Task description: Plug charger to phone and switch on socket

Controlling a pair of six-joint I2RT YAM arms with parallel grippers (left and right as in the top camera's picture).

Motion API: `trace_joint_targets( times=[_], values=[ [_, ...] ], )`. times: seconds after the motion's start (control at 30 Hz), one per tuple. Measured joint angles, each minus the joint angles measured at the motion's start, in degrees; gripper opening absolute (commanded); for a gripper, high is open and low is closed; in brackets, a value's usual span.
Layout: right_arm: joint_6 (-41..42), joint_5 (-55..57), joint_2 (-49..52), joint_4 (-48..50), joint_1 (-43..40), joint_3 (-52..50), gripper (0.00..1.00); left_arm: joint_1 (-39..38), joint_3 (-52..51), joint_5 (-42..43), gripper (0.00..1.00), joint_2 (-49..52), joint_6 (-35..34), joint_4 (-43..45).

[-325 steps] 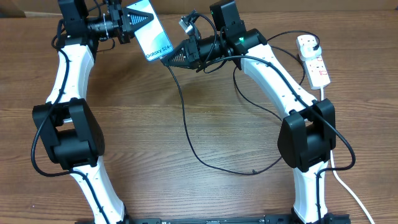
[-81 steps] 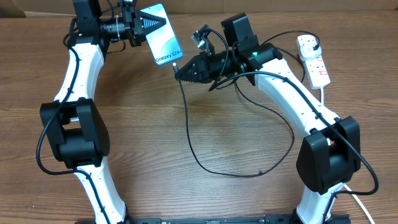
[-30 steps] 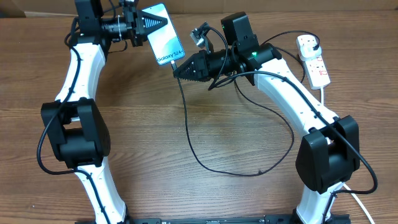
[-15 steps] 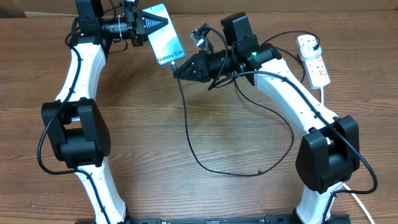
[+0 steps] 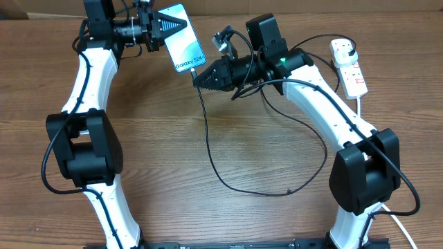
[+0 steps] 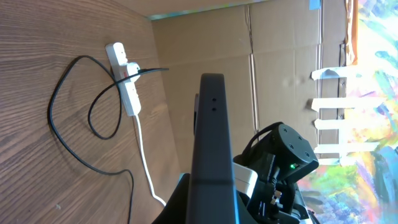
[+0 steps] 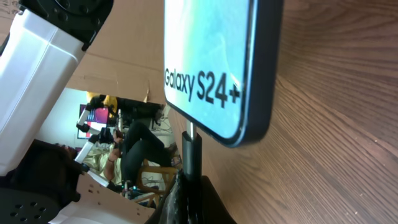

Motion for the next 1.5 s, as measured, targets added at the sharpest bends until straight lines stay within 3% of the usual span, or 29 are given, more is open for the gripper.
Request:
trace_joint_targets(
  times=[1.5],
  values=[
    [3.06, 0.46, 0.02, 1.16, 0.04, 0.0, 0.04, 0.15, 0.0, 0.17, 0.04, 0.0, -0.11, 0.24]
  ],
)
